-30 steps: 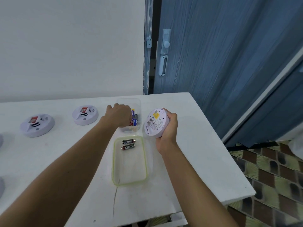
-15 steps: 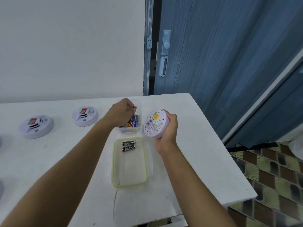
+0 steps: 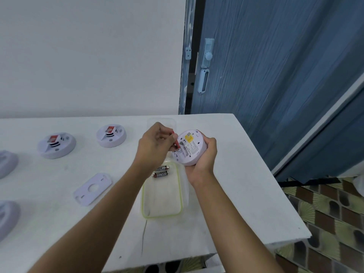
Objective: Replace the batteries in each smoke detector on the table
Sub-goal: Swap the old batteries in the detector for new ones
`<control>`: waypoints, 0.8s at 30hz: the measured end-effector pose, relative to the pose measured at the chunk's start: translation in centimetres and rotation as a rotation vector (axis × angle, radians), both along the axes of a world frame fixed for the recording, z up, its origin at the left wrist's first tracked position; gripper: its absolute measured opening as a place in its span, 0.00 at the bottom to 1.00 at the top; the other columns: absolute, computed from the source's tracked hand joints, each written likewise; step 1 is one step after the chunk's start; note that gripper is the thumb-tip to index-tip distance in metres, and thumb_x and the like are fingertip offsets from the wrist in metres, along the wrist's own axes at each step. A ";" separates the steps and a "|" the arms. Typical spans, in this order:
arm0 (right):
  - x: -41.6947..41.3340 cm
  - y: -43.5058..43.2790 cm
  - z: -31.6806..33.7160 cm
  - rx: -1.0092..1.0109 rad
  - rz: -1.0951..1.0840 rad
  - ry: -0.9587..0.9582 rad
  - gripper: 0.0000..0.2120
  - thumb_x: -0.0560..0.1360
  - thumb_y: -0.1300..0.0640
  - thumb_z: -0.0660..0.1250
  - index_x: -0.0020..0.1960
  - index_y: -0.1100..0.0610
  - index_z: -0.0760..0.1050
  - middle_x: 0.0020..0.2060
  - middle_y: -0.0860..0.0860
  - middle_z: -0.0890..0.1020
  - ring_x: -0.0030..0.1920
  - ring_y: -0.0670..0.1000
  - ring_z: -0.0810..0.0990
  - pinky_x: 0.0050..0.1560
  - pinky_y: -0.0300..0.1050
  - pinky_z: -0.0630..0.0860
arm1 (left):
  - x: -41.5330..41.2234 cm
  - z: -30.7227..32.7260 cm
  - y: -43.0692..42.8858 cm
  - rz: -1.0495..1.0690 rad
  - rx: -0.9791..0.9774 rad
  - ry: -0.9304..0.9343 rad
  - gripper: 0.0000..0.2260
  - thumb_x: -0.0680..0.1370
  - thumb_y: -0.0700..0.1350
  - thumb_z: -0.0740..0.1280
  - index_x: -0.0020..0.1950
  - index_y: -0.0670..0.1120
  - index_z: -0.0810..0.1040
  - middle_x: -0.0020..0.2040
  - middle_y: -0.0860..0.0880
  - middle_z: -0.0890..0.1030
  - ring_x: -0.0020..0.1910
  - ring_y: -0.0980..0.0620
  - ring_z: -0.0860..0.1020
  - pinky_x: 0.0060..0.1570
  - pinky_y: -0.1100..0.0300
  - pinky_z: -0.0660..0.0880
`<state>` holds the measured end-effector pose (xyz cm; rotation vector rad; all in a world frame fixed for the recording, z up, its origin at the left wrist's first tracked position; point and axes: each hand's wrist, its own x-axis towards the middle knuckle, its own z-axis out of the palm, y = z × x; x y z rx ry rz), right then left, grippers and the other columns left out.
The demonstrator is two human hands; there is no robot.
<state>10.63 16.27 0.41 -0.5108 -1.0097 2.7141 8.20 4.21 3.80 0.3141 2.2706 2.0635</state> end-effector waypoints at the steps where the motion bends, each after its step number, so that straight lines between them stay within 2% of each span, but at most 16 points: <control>1: 0.1 0.0 0.1 -0.003 0.011 0.012 0.18 0.72 0.46 0.59 0.56 0.54 0.75 0.47 0.56 0.79 0.46 0.55 0.77 0.44 0.47 0.74 | 0.2 -0.2 -0.1 -0.003 -0.021 0.030 0.03 0.79 0.41 0.67 0.51 0.46 0.79 0.45 0.45 0.83 0.43 0.50 0.83 0.46 0.53 0.82; 3: 0.4 -0.1 0.3 -0.018 0.023 0.043 0.17 0.74 0.47 0.58 0.57 0.55 0.75 0.47 0.57 0.79 0.45 0.55 0.78 0.44 0.47 0.75 | 0.6 -0.6 -0.4 -0.021 -0.141 0.113 0.10 0.80 0.41 0.63 0.54 0.53 0.82 0.52 0.51 0.81 0.51 0.55 0.80 0.52 0.57 0.79; 5: 0.7 -0.2 0.5 -0.046 0.024 0.062 0.16 0.75 0.49 0.57 0.57 0.55 0.74 0.46 0.57 0.79 0.45 0.55 0.78 0.44 0.46 0.75 | 1.0 -0.5 -0.8 -0.033 -0.240 0.171 0.12 0.80 0.41 0.64 0.58 0.55 0.81 0.55 0.54 0.80 0.54 0.59 0.78 0.55 0.65 0.75; 7: 0.8 -0.4 0.5 -0.063 0.018 0.064 0.16 0.75 0.48 0.57 0.58 0.55 0.74 0.47 0.57 0.78 0.45 0.56 0.78 0.43 0.47 0.75 | 1.5 -0.3 -1.0 -0.030 -0.211 0.140 0.12 0.77 0.40 0.69 0.58 0.53 0.80 0.50 0.54 0.83 0.50 0.59 0.80 0.53 0.66 0.76; 9: 1.0 -0.7 0.5 -0.068 0.015 0.053 0.17 0.75 0.48 0.57 0.58 0.55 0.75 0.48 0.57 0.78 0.45 0.56 0.78 0.41 0.46 0.76 | 2.0 0.0 -1.2 -0.024 -0.155 0.089 0.11 0.73 0.39 0.73 0.53 0.49 0.80 0.45 0.51 0.84 0.43 0.58 0.82 0.48 0.64 0.78; 11: 1.4 -0.9 0.8 -0.077 0.021 0.050 0.17 0.76 0.49 0.56 0.59 0.55 0.75 0.47 0.56 0.79 0.43 0.55 0.79 0.38 0.44 0.77 | 2.5 0.2 -1.4 -0.020 -0.197 0.109 0.08 0.71 0.39 0.75 0.48 0.49 0.82 0.42 0.52 0.83 0.36 0.59 0.80 0.42 0.66 0.76; 15: 2.1 -1.3 1.4 -0.064 0.040 0.048 0.16 0.78 0.49 0.56 0.57 0.55 0.76 0.43 0.55 0.81 0.41 0.53 0.80 0.36 0.42 0.77 | 3.1 0.2 -1.7 -0.022 -0.286 0.168 0.08 0.74 0.41 0.72 0.51 0.51 0.85 0.49 0.56 0.80 0.39 0.62 0.78 0.43 0.72 0.73; 16: 2.2 -1.4 1.6 -0.062 0.039 0.050 0.15 0.78 0.49 0.56 0.56 0.54 0.76 0.42 0.55 0.82 0.40 0.53 0.80 0.37 0.42 0.77 | 3.2 0.3 -1.7 -0.022 -0.269 0.149 0.08 0.75 0.42 0.72 0.53 0.51 0.84 0.48 0.55 0.81 0.39 0.62 0.78 0.43 0.71 0.73; 18: 2.5 -1.6 1.8 -0.066 0.031 0.061 0.15 0.78 0.50 0.55 0.55 0.55 0.76 0.42 0.55 0.82 0.41 0.54 0.81 0.39 0.43 0.77 | 3.3 0.4 -1.8 -0.006 -0.161 0.080 0.10 0.74 0.43 0.73 0.55 0.51 0.81 0.46 0.51 0.83 0.42 0.56 0.82 0.47 0.63 0.77; 20: 2.7 -1.9 1.9 -0.070 0.020 0.068 0.16 0.79 0.50 0.54 0.56 0.55 0.76 0.44 0.56 0.82 0.43 0.55 0.80 0.41 0.45 0.76 | 3.4 0.4 -1.8 0.041 -0.098 0.052 0.09 0.74 0.44 0.74 0.53 0.50 0.79 0.43 0.50 0.84 0.43 0.51 0.83 0.48 0.57 0.79; 24: 3.2 -2.5 2.0 -0.071 0.013 0.055 0.16 0.79 0.51 0.54 0.58 0.55 0.76 0.44 0.57 0.82 0.44 0.55 0.81 0.42 0.45 0.77 | 4.1 -0.3 -1.5 0.092 -0.108 0.068 0.05 0.74 0.47 0.74 0.47 0.49 0.81 0.40 0.52 0.84 0.42 0.54 0.82 0.47 0.58 0.79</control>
